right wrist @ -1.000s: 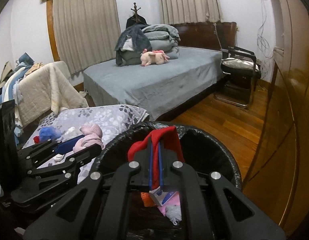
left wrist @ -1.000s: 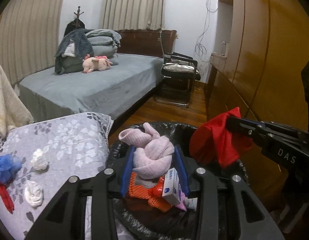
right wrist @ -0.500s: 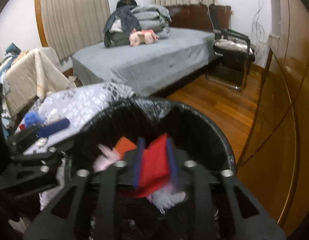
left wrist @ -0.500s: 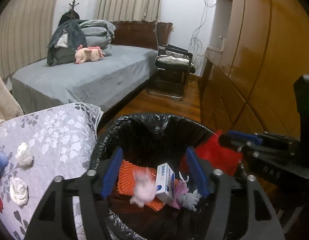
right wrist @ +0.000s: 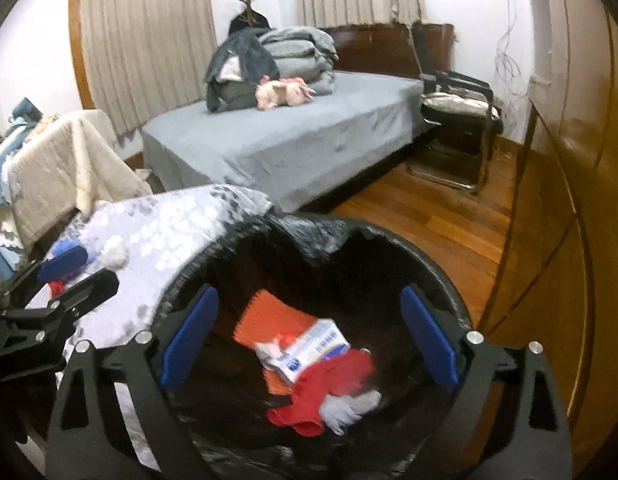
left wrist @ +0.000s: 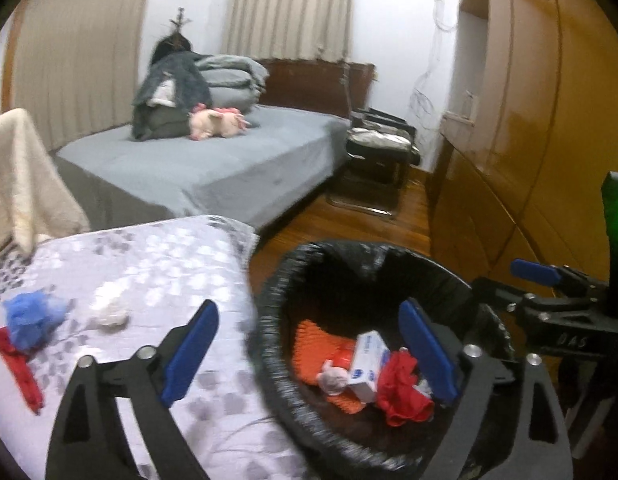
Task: Collect trash
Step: 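Move both open tools back over the white tissues on the table, then grasp a white tissue with the left tool while the right tool grasps another tissue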
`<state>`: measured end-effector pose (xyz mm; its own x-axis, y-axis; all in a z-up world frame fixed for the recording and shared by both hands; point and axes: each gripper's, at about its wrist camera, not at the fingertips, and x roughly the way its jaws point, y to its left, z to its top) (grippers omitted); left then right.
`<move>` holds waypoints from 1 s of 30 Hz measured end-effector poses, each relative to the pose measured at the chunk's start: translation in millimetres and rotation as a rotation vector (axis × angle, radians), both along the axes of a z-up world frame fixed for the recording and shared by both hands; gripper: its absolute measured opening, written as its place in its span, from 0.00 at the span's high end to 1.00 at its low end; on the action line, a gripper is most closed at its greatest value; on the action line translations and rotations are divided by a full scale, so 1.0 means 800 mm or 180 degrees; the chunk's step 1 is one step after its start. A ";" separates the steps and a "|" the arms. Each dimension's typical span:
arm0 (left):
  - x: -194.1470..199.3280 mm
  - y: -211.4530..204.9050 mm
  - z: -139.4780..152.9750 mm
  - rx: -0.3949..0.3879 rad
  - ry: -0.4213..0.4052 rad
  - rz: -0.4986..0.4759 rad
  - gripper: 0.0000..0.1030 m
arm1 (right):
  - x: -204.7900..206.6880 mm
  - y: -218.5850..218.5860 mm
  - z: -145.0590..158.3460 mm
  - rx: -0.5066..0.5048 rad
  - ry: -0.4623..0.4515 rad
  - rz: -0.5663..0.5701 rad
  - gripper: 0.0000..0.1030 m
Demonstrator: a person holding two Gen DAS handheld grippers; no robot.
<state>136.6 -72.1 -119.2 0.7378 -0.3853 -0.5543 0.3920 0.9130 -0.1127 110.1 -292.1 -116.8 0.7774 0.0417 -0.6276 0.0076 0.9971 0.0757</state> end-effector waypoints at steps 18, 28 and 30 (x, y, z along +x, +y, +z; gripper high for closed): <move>-0.004 0.191 -0.022 0.0218 0.0063 0.1179 0.07 | 0.059 0.156 0.010 0.0138 -0.0233 0.0723 0.09; 0.018 0.227 -0.052 0.0263 0.0163 0.1399 0.07 | 0.127 0.250 -0.026 0.0111 -0.0223 0.0992 0.09; 0.027 0.228 -0.061 0.0267 0.0203 0.1392 0.08 | 0.135 0.259 -0.034 0.0085 -0.0219 0.0989 0.09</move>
<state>157.9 110.7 -168.3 0.7847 0.0035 -0.6199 -0.0382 0.9984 -0.0428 218.2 -84.9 -144.1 0.7655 0.2996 -0.5694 -0.3031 0.9485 0.0917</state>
